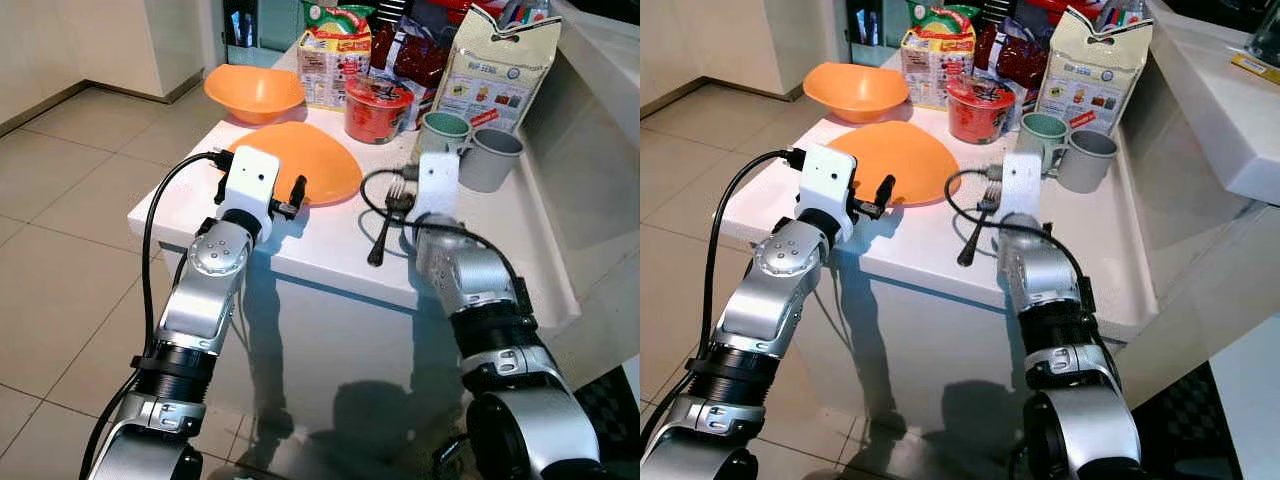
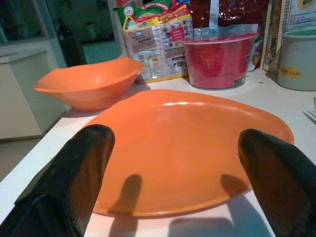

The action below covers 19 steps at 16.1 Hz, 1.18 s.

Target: Setting the table

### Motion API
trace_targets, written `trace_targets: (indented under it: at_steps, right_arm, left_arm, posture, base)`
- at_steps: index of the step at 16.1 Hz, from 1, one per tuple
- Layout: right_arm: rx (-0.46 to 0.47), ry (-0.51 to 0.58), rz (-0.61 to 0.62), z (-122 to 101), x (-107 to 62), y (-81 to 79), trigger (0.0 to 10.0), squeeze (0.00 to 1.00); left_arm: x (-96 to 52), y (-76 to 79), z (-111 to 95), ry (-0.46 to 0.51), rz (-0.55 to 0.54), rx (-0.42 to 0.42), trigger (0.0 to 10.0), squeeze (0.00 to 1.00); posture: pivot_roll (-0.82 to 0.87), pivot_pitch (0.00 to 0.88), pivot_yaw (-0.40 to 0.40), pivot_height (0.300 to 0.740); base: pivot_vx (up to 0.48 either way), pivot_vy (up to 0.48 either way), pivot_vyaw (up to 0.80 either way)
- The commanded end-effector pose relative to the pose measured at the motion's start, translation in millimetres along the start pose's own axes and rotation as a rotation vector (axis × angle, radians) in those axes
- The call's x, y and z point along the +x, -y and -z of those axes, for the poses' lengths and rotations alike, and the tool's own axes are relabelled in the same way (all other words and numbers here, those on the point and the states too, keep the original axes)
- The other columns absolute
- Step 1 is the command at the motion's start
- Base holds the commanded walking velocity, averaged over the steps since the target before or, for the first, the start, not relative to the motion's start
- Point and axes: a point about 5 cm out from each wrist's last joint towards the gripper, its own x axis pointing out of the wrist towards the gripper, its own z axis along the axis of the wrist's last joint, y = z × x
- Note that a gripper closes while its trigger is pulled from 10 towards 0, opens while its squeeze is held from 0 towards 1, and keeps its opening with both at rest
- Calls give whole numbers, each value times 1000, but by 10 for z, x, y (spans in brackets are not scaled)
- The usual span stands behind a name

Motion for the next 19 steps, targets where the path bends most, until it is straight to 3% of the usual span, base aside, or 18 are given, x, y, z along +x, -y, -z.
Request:
trace_targets:
  at_steps: [1, 19]
  right_arm:
    - [11, -11, 3, 45, 9, 33, 10000, 1000]
    - [6, -46, -12, 186, 18, -32, 10000, 1000]
  left_arm:
    - [20, 21, -78, 23, 9, 6, 10000, 0]
    - [15, 16, -93, 24, 20, 18, 10000, 0]
  posture:
    - [187, 0, -89, 740]
    - [195, 0, -77, 740]
  base:
    - [0, 0, 0]
    - [0, 0, 0]
